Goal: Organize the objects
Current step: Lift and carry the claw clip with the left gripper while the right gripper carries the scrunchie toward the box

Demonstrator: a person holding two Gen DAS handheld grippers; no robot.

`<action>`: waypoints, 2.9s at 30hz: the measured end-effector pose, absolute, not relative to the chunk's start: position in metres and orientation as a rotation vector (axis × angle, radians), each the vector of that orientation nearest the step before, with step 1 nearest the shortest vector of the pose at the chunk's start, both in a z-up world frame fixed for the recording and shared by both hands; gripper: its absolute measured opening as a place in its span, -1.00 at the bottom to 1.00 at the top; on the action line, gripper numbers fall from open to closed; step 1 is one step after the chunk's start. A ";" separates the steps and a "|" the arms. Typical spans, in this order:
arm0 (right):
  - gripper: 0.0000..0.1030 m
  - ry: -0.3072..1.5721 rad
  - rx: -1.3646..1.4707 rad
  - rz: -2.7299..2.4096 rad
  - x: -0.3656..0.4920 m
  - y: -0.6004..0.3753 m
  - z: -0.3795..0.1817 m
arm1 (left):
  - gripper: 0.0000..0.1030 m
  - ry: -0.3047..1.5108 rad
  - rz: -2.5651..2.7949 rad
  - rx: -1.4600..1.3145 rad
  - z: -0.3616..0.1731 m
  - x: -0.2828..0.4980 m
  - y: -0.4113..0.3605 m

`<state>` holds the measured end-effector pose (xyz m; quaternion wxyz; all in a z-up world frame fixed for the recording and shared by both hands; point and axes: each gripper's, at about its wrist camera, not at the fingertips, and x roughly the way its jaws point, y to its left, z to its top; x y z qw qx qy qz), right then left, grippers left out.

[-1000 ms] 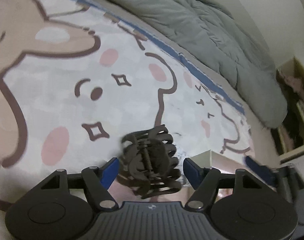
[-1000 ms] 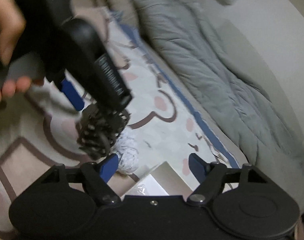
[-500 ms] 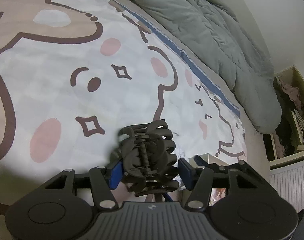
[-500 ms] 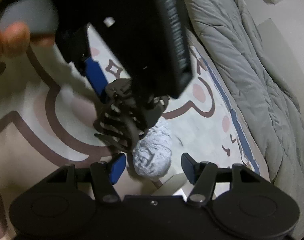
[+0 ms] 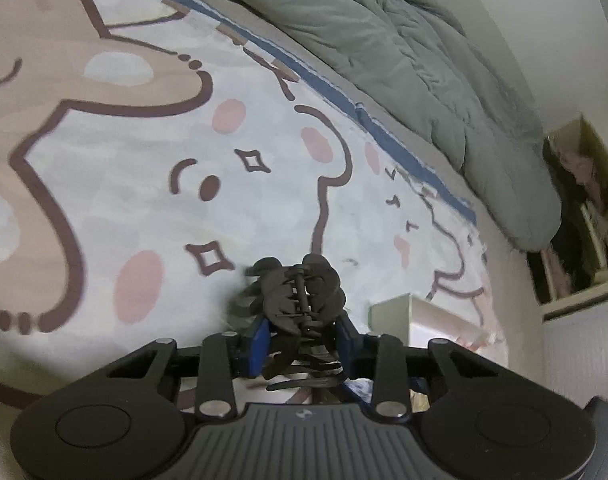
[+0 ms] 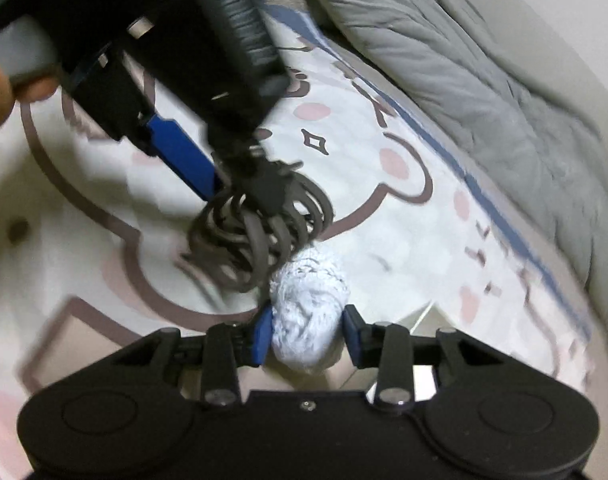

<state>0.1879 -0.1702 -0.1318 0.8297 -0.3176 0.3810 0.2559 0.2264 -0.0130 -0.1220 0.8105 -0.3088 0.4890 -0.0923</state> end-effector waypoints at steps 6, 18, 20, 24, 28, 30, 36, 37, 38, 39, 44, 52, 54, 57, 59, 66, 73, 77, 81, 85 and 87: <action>-0.27 0.869 -0.503 0.537 0.160 -0.176 -0.110 | -0.30 1.067 -0.206 -0.571 -0.114 0.209 -0.003; -0.27 1.014 -0.163 0.464 0.135 -0.192 -0.088 | -0.31 1.137 -0.352 -0.107 -0.101 0.163 -0.013; -0.27 1.034 -0.121 0.462 0.129 -0.193 -0.088 | -0.44 1.150 -0.360 -0.105 -0.103 0.159 -0.011; -0.26 1.055 -0.111 0.468 0.119 -0.190 -0.093 | -0.10 1.158 -0.303 -0.135 -0.104 0.153 -0.009; -0.26 1.095 -0.158 0.464 0.113 -0.185 -0.110 | 0.14 1.144 -0.268 -0.152 -0.102 0.156 -0.017; -0.23 1.093 -0.187 0.460 0.111 -0.183 -0.114 | 0.16 1.140 -0.253 -0.153 -0.103 0.158 -0.022; -0.12 1.069 -0.220 0.446 0.114 -0.179 -0.115 | 0.12 1.126 -0.213 -0.144 -0.109 0.167 -0.034; -0.12 1.071 -0.223 0.446 0.115 -0.179 -0.116 | 0.10 1.128 -0.208 -0.140 -0.110 0.168 -0.036; -0.12 1.073 -0.224 0.445 0.116 -0.179 -0.117 | 0.09 1.132 -0.204 -0.132 -0.112 0.169 -0.037; -0.12 1.077 -0.225 0.446 0.116 -0.179 -0.118 | 0.02 1.133 -0.196 -0.114 -0.113 0.169 -0.038; -0.21 1.088 -0.235 0.466 0.116 -0.176 -0.123 | -0.13 1.123 -0.204 -0.105 -0.109 0.169 -0.034; -0.28 1.027 -0.204 0.455 0.117 -0.187 -0.106 | -0.13 1.067 -0.210 -0.133 -0.091 0.162 -0.024; -0.28 1.005 -0.181 0.438 0.119 -0.192 -0.099 | -0.13 1.044 -0.212 -0.151 -0.083 0.158 -0.021; -0.28 0.966 -0.145 0.413 0.120 -0.200 -0.087 | -0.13 1.005 -0.220 -0.169 -0.070 0.151 -0.019; -0.28 0.942 -0.127 0.401 0.120 -0.204 -0.080 | -0.13 0.981 -0.225 -0.180 -0.062 0.145 -0.018; -0.28 0.865 -0.082 0.372 0.118 -0.214 -0.058 | -0.13 0.918 -0.256 -0.208 -0.038 0.128 -0.017; -0.28 0.802 -0.045 0.353 0.114 -0.221 -0.037 | -0.13 0.864 -0.257 -0.210 -0.021 0.115 -0.015; -0.28 0.771 -0.029 0.352 0.112 -0.225 -0.027 | -0.13 0.842 -0.255 -0.214 -0.011 0.116 -0.015; -0.28 0.746 -0.029 0.348 0.112 -0.230 -0.017 | -0.13 0.825 -0.251 -0.209 -0.001 0.118 -0.017; -0.28 0.716 -0.020 0.340 0.114 -0.244 -0.004 | -0.13 0.816 -0.251 -0.205 0.012 0.123 -0.025; -0.28 0.704 -0.014 0.335 0.115 -0.254 0.002 | -0.13 0.801 -0.259 -0.196 0.023 0.129 -0.033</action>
